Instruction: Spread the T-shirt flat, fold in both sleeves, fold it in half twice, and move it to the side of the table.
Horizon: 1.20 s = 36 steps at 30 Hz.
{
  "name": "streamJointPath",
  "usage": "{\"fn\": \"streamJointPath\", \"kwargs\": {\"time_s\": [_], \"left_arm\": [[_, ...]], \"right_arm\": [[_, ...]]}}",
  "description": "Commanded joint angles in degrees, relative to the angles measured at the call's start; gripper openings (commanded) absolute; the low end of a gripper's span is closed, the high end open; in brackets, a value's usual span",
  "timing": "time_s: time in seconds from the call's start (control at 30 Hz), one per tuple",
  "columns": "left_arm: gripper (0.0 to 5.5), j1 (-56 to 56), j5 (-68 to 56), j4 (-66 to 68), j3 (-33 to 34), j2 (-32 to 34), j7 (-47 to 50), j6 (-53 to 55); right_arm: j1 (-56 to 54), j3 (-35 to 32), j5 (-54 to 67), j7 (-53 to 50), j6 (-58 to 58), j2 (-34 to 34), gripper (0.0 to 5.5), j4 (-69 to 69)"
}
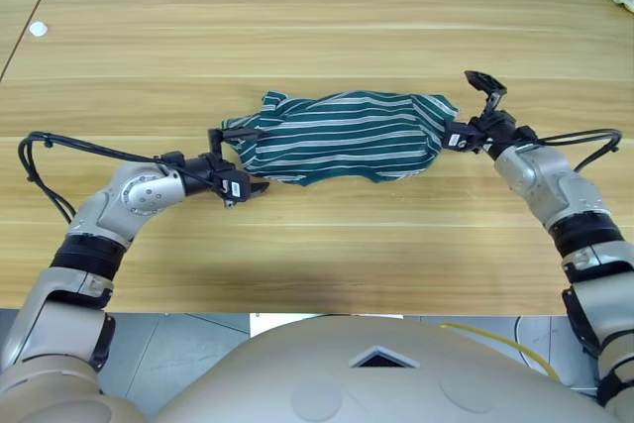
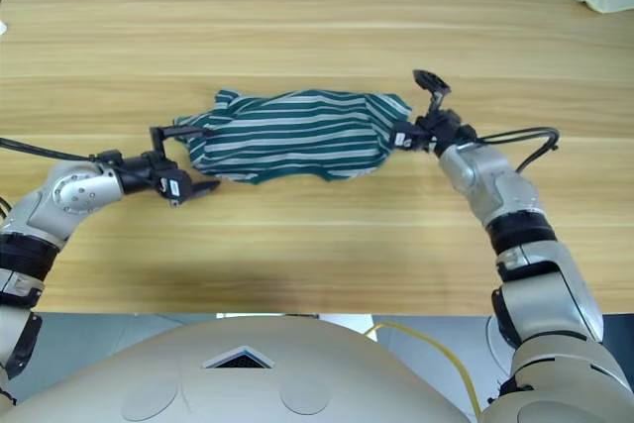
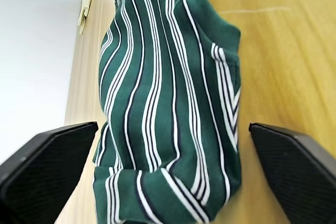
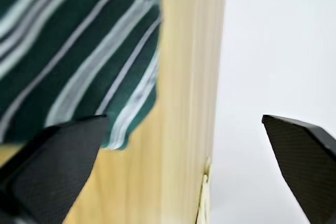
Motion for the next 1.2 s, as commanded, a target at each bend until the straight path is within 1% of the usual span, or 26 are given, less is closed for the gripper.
{"fn": "streamJointPath", "kwargs": {"time_s": [0.03,0.13,0.2,0.27,0.37,0.47,0.57,0.7,0.87,0.9,1.07,1.13,1.2], "left_arm": [[5.38,3.9,2.2,3.8,-4.5,0.0,-4.5,1.6],[5.38,3.9,-2.3,2.5,-3.4,0.5,-5.0,0.8],[5.38,3.8,-3.7,1.6,-2.7,1.0,-4.7,0.5],[5.38,4.5,-6.1,-0.1,-2.2,1.9,-5.9,0.2],[5.38,6.0,-6.1,-2.3,-2.2,3.6,-7.0,0.2],[5.38,7.2,-2.8,-3.2,-2.6,5.3,-6.8,0.4],[5.38,7.7,1.0,-3.0,-3.3,6.7,-6.4,0.7],[5.38,7.1,7.0,-3.0,-3.6,7.6,-3.6,1.8],[4.60,6.2,10.5,-2.6,-4.9,8.2,-2.6,1.2],[4.34,6.1,11.3,-2.3,-5.1,8.2,-2.4,1.4],[3.60,4.3,16.1,1.1,-6.7,7.5,0.7,1.8],[3.21,3.8,16.8,1.8,-7.5,7.0,1.4,1.3],[2.94,3.3,17.4,2.6,-8.3,6.5,2.1,1.2]], "right_arm": [[1.5,-6.1,6.3,-1.1,-1.7,-0.7,5.40,-7.0],[2.2,-13.1,13.3,-2.3,-3.3,-0.2,5.40,-13.3],[3.5,-16.3,20.2,0.4,-4.7,0.4,5.40,-18.1],[7.0,-14.3,25.2,8.2,-5.9,-0.7,5.40,-22.5],[13.4,-7.3,25.8,20.8,-7.3,-4.1,5.40,-26.8],[17.2,-3.5,24.9,29.5,-7.7,-7.0,5.40,-28.1],[20.8,-0.6,22.3,36.1,-8.1,-10.5,5.40,-27.9],[22.0,1.3,19.3,39.0,-7.4,-11.3,5.40,-25.9],[21.3,3.0,15.8,38.7,-5.4,-10.7,5.40,-22.7],[21.0,3.2,15.3,38.5,-5.1,-10.7,5.40,-22.4],[18.8,4.6,11.9,37.0,-3.4,-9.5,5.40,-18.5],[18.4,5.2,11.1,36.6,-3.3,-9.2,5.03,-17.7],[17.8,6.2,10.1,36.4,-3.3,-8.5,4.73,-16.8]]}}
